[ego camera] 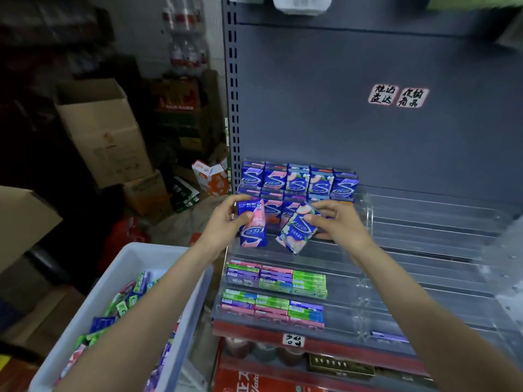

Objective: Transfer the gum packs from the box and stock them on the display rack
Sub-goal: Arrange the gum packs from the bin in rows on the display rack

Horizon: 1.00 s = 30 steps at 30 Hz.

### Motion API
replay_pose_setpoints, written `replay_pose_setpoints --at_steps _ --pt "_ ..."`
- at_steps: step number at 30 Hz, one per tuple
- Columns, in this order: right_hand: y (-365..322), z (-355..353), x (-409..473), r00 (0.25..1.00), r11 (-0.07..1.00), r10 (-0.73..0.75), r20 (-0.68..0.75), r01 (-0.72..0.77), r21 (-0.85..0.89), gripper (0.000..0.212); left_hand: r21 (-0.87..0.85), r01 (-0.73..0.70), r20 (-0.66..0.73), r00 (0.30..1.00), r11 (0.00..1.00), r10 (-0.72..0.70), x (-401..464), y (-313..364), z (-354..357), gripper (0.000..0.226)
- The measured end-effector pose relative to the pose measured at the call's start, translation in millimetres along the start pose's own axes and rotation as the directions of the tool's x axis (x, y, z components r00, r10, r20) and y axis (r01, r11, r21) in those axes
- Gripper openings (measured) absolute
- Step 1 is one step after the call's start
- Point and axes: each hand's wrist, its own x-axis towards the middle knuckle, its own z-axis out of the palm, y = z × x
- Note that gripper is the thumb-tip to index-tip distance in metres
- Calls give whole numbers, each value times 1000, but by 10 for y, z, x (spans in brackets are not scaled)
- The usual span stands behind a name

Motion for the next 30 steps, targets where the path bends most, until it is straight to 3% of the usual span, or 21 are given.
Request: replay_pose_setpoints --at_steps 4,9,13,16,21,27,30 --pt "6 182 120 1000 1000 -7 -10 7 -23 13 66 -51 -79 995 996 56 140 -32 -181 27" --pt "15 534 283 994 969 -97 40 104 -225 17 88 -51 -148 987 995 63 202 -119 -495 25" --pt "66 936 366 962 814 -242 129 273 -512 25 83 -46 -165 985 995 59 144 -194 -770 26" --pt "159 1196 404 951 705 -263 162 304 -641 32 85 -39 -172 984 996 53 115 -237 -942 26" --pt "326 1393 415 953 619 -285 103 266 -739 38 44 14 -142 990 999 -8 83 -341 -1127 27" --pt "408 1465 339 902 444 -429 53 262 -857 35 45 41 -134 990 998 -34 109 -408 -1111 29" --pt "396 1445 317 892 429 -448 55 269 -862 40 36 46 -127 991 998 -41 131 -410 -1057 30"
